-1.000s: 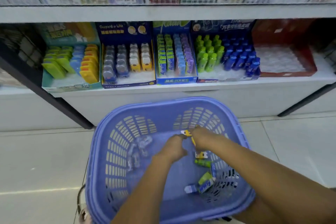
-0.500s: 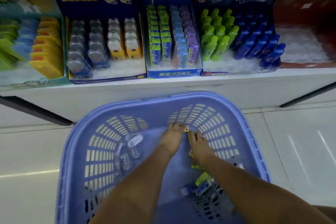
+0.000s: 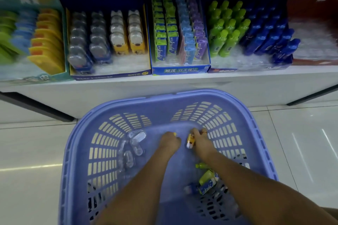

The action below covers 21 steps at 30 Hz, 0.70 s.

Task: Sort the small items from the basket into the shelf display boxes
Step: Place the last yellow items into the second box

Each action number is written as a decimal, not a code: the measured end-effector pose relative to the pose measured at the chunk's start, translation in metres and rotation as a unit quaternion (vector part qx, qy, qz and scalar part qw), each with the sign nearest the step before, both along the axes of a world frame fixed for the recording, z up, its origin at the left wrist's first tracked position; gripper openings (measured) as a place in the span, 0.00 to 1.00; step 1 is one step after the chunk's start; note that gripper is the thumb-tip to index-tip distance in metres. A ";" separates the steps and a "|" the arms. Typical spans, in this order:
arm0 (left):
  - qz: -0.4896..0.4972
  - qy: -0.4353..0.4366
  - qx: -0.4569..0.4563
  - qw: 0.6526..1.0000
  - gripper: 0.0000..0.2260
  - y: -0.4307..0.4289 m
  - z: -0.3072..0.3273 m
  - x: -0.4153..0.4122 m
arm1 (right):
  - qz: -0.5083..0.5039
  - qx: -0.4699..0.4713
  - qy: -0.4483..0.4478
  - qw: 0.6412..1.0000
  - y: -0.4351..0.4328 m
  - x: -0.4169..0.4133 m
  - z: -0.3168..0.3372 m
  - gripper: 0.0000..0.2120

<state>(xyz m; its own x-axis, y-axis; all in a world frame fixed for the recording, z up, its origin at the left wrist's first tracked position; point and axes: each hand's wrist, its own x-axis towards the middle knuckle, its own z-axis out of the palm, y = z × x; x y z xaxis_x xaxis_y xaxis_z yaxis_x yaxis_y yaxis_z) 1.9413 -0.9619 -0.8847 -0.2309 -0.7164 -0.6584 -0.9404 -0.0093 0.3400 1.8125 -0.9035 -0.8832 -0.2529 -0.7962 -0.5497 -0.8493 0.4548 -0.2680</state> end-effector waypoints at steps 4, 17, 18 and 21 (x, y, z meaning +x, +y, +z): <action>0.120 0.044 0.053 0.990 0.15 0.011 0.011 0.004 | -0.050 -0.034 -0.055 0.997 0.005 0.013 0.004 0.11; 0.406 0.369 0.212 0.809 0.05 -0.004 0.075 0.016 | -0.250 -0.080 -0.318 0.911 -0.023 0.024 0.083 0.22; 0.403 0.383 0.212 0.804 0.04 -0.007 0.084 0.019 | -0.250 -0.091 -0.323 0.908 -0.024 0.020 0.093 0.21; 0.377 0.425 0.212 0.795 0.03 -0.009 0.110 0.022 | -0.176 -0.144 -0.331 0.916 -0.021 0.013 0.122 0.15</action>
